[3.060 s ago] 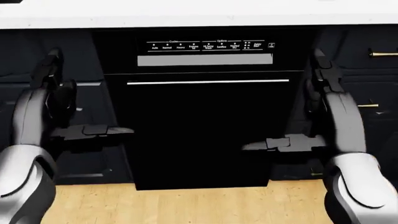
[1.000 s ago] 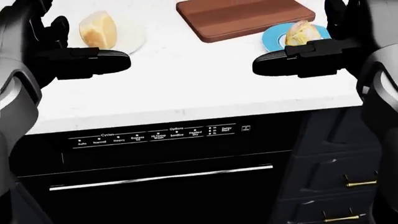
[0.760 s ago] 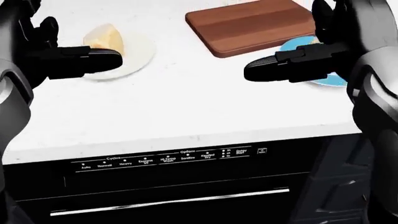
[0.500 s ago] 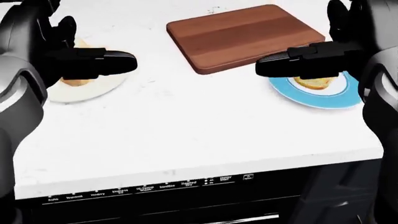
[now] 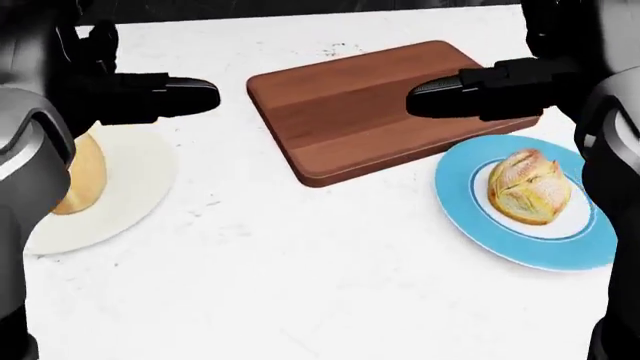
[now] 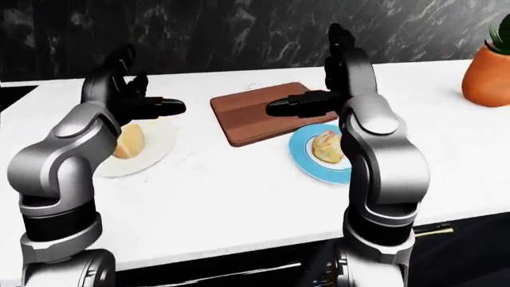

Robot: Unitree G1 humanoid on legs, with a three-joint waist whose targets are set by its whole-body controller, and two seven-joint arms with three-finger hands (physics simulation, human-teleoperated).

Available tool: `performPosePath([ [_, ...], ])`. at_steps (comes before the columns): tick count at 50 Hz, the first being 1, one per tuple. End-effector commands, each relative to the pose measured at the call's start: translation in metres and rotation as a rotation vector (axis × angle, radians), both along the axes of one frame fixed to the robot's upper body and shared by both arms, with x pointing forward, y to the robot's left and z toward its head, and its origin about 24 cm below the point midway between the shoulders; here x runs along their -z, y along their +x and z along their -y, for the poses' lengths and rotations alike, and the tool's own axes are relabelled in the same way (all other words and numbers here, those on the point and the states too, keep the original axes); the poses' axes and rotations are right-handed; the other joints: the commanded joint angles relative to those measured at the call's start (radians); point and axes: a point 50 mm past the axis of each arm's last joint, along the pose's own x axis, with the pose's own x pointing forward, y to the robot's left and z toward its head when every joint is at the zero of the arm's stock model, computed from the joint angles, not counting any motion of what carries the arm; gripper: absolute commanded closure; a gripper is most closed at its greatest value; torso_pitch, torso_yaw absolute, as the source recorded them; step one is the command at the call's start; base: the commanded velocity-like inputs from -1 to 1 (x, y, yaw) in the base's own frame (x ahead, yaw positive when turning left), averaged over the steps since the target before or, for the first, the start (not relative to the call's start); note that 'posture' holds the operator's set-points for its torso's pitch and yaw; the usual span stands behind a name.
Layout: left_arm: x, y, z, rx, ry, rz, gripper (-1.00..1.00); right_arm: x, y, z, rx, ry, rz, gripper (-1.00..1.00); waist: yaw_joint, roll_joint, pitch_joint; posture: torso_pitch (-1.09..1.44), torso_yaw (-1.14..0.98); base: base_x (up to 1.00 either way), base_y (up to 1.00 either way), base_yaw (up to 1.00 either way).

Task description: Place all breads on the cutting board.

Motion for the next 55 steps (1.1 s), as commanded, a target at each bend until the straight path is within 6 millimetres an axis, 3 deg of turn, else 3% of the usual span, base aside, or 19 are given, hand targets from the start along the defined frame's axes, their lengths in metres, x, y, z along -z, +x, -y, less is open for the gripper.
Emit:
performPosePath([
  [1,-0.02,-0.006,-0.003,-0.011,-0.001,0.097,-1.0,-0.014,-0.004,-0.003,-0.004,-0.004,0.086,-1.0,0.011,-0.022,-0.024,0.0,0.0,0.12,0.0,0.0],
  [2,-0.019,-0.006,-0.004,-0.012,0.002,0.096,-1.0,-0.013,-0.004,-0.003,-0.006,-0.002,0.085,-1.0,0.005,-0.019,-0.034,0.0,0.0,0.12,0.0,0.0],
  [4,-0.022,-0.006,-0.003,-0.012,0.003,0.099,-1.0,-0.014,-0.004,-0.002,-0.006,-0.003,0.087,-1.0,0.005,-0.01,-0.032,0.0,0.0,0.12,0.0,0.0],
  [5,-0.022,-0.005,-0.002,-0.011,0.003,0.1,-1.0,-0.015,-0.005,-0.002,-0.007,-0.004,0.088,-1.0,0.004,0.0,-0.049,0.0,0.0,0.16,-0.14,0.0],
  [7,-0.022,-0.004,-0.001,-0.007,0.002,0.102,-1.0,-0.015,-0.005,-0.001,-0.004,-0.006,0.089,-1.0,0.001,0.032,-0.042,0.0,0.0,0.18,-0.16,0.0],
  [8,-0.023,-0.004,-0.001,-0.006,0.002,0.102,-1.0,-0.015,-0.005,-0.002,-0.004,-0.005,0.089,-1.0,-0.003,0.04,-0.039,0.0,0.0,0.15,0.0,0.0],
  [9,-0.023,-0.005,0.0,-0.004,0.002,0.102,-1.0,-0.016,-0.005,-0.002,-0.005,-0.004,0.089,-1.0,-0.005,0.036,-0.021,0.0,0.0,0.02,0.0,0.0],
  [11,-0.023,-0.005,0.0,-0.003,0.002,0.102,-1.0,-0.014,-0.004,-0.003,-0.005,-0.001,0.087,-1.0,-0.01,0.038,-0.018,0.0,0.0,0.0,0.0,0.0],
  [14,-0.023,-0.006,-0.002,-0.005,0.002,0.102,-1.0,-0.014,-0.004,-0.003,-0.004,-0.002,0.086,-1.0,-0.012,0.075,-0.016,0.0,0.0,0.0,0.0,0.0],
  [15,-0.023,-0.006,-0.002,-0.006,0.002,0.103,-1.0,-0.014,-0.004,-0.004,-0.004,-0.003,0.086,-1.0,-0.013,0.06,-0.013,0.0,0.0,0.0,0.0,0.0],
  [18,-0.025,-0.006,-0.002,-0.007,0.001,0.105,-1.0,-0.014,-0.005,-0.004,-0.005,-0.004,0.084,-1.0,-0.016,0.061,-0.023,0.0,0.0,0.0,0.0,0.0],
  [36,-0.034,-0.005,-0.004,-0.007,0.009,0.113,-1.0,-0.024,-0.001,0.0,0.003,-0.009,0.085,-1.0,-0.012,0.055,-0.021,0.0,0.0,0.0,0.0,0.0],
  [47,-0.075,-0.012,-0.005,0.014,0.032,0.083,-1.0,-0.059,-0.005,-0.004,-0.022,0.003,0.027,-1.0,-0.009,0.048,-0.016,0.0,0.0,0.0,0.0,0.0],
  [55,-0.098,-0.007,-0.018,0.013,0.07,0.081,-1.0,-0.08,-0.002,0.003,-0.04,-0.043,0.003,-1.0,-0.005,0.044,-0.012,0.0,0.0,0.0,0.0,0.0],
])
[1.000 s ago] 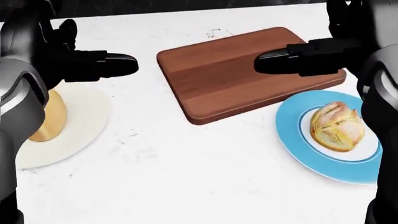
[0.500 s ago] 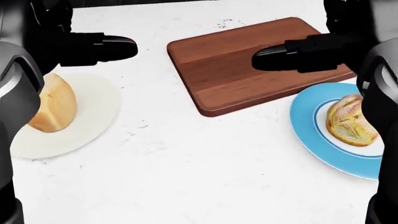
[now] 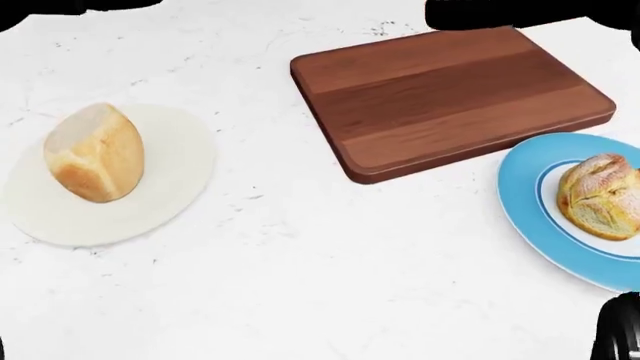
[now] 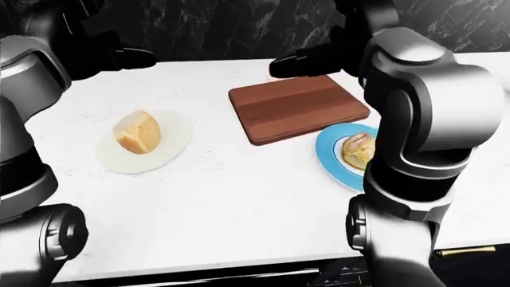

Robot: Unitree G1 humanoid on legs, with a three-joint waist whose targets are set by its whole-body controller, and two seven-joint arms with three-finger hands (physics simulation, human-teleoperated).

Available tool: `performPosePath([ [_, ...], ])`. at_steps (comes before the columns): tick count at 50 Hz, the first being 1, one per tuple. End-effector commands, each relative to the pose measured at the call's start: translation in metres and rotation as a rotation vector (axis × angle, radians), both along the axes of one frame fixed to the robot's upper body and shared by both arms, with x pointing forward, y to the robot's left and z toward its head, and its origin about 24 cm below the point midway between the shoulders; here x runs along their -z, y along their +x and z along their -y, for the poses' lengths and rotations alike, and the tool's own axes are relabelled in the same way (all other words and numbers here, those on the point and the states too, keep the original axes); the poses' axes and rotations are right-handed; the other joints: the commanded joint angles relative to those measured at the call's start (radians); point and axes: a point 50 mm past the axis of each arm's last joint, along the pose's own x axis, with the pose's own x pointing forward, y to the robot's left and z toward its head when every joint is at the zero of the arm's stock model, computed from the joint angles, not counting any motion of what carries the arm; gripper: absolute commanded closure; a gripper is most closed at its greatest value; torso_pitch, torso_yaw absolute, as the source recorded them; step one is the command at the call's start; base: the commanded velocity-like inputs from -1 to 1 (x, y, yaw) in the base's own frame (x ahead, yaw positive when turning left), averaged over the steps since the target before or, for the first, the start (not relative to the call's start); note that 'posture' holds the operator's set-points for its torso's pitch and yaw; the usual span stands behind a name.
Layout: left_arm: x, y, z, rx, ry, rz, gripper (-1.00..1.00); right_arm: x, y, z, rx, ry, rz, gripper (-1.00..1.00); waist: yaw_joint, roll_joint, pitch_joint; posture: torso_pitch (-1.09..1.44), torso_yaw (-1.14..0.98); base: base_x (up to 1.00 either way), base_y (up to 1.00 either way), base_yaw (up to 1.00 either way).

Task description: Place all breads on the cutting board.

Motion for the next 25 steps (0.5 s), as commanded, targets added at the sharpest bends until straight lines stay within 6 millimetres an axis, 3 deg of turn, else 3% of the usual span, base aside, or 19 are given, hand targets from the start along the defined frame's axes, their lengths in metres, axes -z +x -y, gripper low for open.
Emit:
performPosePath([
  [1,-0.02,-0.003,-0.003,0.015,0.013,0.078,-1.0,-0.023,-0.005,0.003,-0.008,-0.019,0.084,-1.0,-0.001,0.002,-0.028,0.0,0.0,0.0,0.0,0.0],
  [3,-0.021,0.001,-0.007,0.016,0.031,0.068,-1.0,-0.028,-0.004,0.005,-0.007,-0.024,0.084,-1.0,0.0,0.003,-0.027,0.0,0.0,0.0,0.0,0.0],
  [13,0.014,0.008,-0.032,0.05,0.174,-0.007,-1.0,-0.045,0.006,0.022,0.021,-0.064,0.077,-1.0,0.001,0.007,-0.029,0.0,0.0,0.0,0.0,0.0],
  [25,0.028,0.0,-0.048,0.036,0.198,-0.031,-1.0,-0.046,0.003,0.029,0.035,-0.072,0.081,-1.0,0.002,0.005,-0.026,0.0,0.0,0.0,0.0,0.0],
])
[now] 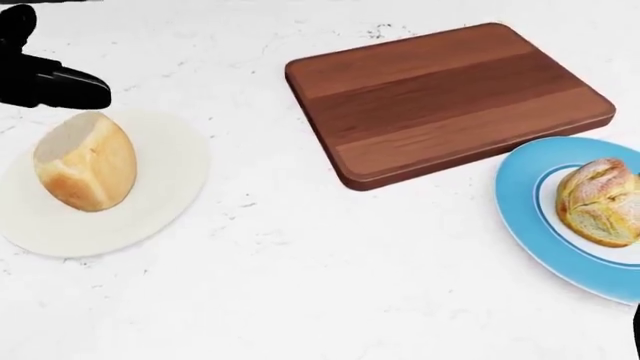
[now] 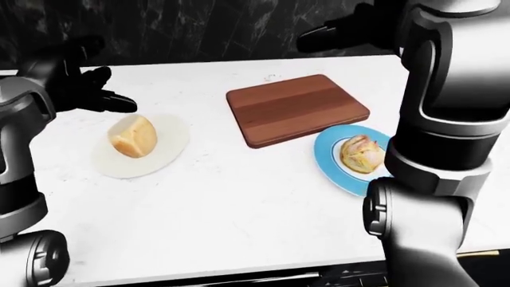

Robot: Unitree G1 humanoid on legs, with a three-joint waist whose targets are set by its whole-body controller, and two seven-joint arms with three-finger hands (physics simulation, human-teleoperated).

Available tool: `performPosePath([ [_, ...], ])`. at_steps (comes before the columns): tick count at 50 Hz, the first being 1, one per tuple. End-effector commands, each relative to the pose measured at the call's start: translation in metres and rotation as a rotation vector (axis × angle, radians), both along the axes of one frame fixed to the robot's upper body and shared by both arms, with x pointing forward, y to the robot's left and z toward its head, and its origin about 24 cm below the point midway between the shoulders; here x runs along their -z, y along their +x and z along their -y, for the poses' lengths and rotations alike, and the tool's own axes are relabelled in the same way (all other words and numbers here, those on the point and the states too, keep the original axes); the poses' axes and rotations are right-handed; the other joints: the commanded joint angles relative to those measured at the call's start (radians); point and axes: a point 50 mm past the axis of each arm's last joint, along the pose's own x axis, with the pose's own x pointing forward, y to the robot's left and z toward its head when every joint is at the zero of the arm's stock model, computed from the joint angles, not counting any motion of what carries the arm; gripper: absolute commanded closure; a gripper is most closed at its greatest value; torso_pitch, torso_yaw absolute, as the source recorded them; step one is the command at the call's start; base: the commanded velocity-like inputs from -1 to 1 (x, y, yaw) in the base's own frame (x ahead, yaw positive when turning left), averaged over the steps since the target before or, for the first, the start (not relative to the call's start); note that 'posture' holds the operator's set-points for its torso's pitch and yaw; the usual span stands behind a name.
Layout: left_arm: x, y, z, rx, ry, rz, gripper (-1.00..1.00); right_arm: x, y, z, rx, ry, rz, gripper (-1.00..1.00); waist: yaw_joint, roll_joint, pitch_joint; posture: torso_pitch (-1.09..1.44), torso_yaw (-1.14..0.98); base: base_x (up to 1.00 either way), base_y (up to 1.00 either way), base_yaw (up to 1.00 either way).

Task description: Place all breads on the cutting board.

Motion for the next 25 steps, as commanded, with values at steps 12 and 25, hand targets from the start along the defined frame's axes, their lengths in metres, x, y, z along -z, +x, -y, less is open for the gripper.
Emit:
performPosePath([
  [12,-0.014,-0.01,-0.004,0.006,0.031,0.082,-0.36,-0.01,-0.009,0.002,0.006,-0.015,0.078,-1.0,-0.001,0.004,-0.029,0.0,0.0,0.0,0.0,0.0],
  [25,-0.008,-0.018,-0.008,0.012,0.057,0.086,-0.47,-0.005,-0.011,0.002,0.005,-0.007,0.072,-1.0,-0.002,0.005,-0.029,0.0,0.0,0.0,0.0,0.0],
])
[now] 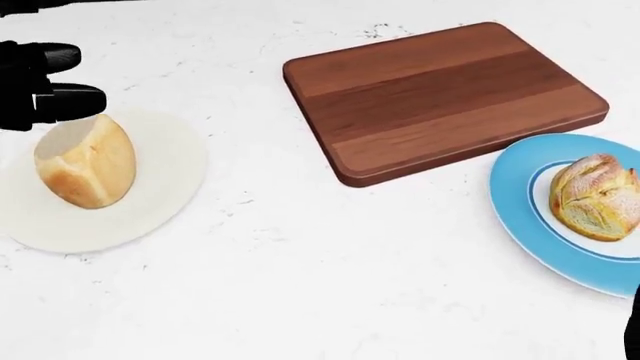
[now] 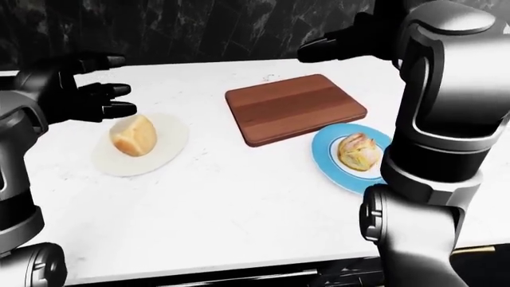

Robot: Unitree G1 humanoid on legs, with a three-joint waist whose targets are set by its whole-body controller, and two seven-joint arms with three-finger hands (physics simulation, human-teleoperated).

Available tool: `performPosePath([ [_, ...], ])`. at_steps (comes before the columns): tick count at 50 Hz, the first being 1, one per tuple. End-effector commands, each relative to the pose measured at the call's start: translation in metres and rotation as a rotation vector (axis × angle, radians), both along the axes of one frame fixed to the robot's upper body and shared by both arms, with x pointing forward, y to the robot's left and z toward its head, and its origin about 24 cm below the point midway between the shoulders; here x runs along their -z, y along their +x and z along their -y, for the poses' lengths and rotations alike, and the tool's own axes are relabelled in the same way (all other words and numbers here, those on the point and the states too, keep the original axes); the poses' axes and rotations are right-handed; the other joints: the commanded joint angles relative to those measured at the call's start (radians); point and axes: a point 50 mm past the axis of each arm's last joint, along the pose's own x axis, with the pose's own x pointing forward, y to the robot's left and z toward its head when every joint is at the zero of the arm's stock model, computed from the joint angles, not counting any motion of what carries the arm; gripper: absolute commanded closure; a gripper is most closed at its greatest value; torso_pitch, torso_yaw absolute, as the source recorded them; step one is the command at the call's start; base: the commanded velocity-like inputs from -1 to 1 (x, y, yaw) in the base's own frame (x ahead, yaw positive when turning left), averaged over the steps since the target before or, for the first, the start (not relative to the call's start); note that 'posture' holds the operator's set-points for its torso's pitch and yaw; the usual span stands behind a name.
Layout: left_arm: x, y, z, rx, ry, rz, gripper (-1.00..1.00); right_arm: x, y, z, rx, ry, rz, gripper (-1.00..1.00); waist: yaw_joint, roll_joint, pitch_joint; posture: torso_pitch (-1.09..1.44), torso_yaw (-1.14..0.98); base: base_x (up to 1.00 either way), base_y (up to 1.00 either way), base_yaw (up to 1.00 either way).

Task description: Place all breads on the cutting board.

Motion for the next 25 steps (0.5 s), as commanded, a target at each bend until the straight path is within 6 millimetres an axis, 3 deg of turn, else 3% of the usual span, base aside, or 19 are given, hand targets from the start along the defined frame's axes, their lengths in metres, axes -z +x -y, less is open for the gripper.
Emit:
performPosePath([
  [1,-0.019,-0.006,0.001,0.006,0.026,0.09,-0.47,-0.015,-0.008,0.0,0.002,-0.012,0.078,-1.0,0.0,0.001,-0.027,0.0,0.0,0.0,0.0,0.0],
  [25,0.013,-0.004,-0.005,0.001,0.121,0.04,-0.53,-0.006,-0.013,0.002,0.003,-0.014,0.068,-1.0,0.003,0.006,-0.038,0.0,0.0,0.0,0.0,0.0],
])
